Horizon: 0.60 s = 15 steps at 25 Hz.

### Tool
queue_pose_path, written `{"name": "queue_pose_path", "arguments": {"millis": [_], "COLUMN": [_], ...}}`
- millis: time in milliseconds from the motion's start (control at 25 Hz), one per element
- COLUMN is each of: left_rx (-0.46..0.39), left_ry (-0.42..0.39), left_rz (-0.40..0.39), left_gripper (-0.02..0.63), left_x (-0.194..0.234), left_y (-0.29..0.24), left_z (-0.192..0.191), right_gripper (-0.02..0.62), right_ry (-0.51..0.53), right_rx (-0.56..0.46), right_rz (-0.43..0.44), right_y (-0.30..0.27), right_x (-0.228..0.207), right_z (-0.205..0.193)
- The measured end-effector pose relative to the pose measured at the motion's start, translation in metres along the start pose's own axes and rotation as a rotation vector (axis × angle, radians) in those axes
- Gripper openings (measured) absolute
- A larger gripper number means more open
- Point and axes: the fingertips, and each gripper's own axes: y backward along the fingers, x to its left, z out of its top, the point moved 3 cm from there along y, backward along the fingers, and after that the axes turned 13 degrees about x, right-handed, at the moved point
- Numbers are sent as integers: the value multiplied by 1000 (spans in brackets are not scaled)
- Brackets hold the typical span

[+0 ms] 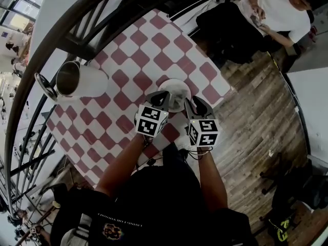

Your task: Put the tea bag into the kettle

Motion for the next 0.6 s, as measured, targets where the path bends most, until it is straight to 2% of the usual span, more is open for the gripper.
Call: {"name": "queue_pose_path", "arguments": {"millis": [200,600], "left_rx": [49,76], "left_ry": [10,22], "left_rz": [-4,-15], "left_gripper": [-2,-2], "left_x": [3,6], "left_y": [-18,-35], "left_z": [-8,-9], "right_gripper": [127,127], "right_ry": [20,49], "right_rx": [50,108], "right_rz": [14,16], "right_y": [-26,-53], "right_x": [7,5], "right_z": [-4,-8]}}
